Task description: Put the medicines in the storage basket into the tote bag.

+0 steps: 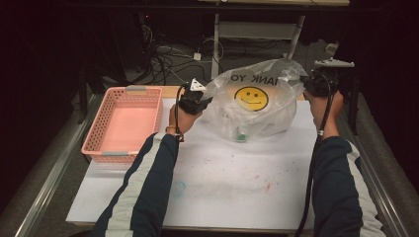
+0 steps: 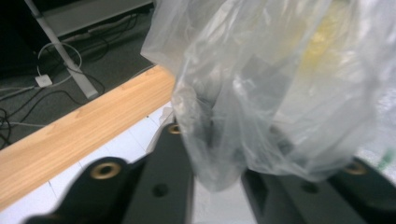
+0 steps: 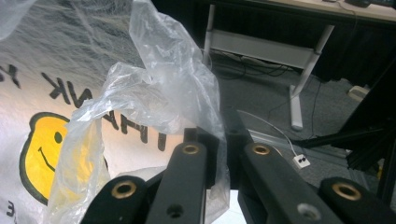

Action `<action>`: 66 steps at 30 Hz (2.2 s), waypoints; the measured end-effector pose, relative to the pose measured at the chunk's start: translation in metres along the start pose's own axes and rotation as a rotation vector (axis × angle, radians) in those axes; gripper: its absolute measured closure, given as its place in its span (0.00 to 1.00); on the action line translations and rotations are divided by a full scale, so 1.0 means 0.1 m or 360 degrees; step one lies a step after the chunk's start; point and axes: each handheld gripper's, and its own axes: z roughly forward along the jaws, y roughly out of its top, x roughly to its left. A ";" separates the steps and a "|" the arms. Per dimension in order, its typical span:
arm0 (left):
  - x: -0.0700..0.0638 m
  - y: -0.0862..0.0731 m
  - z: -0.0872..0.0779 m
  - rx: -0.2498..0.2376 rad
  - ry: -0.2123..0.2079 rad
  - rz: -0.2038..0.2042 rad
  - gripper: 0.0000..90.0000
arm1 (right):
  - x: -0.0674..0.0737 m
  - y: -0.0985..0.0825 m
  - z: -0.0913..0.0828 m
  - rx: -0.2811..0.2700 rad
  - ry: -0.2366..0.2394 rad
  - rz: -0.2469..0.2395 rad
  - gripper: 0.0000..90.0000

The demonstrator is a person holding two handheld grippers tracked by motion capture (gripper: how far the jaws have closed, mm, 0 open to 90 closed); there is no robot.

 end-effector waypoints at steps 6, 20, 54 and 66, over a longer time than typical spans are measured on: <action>0.03 0.18 -0.40 -0.0148 0.0014 0.0059 0.96 | 0.01 0.10 -0.11 -0.0047 0.0010 -0.0018 1.00; 0.02 0.29 -0.75 -0.0296 0.0073 -0.0025 0.96 | 0.16 0.44 -0.29 -0.0167 0.0018 -0.0063 1.00; 0.06 0.27 -0.87 -0.0335 0.0259 0.0007 0.95 | 0.41 0.52 -0.42 -0.0303 0.0086 -0.0259 1.00; 0.05 0.30 -0.95 -0.0382 0.0283 -0.0007 0.88 | 0.44 0.73 -0.66 -0.0390 0.0074 -0.0248 1.00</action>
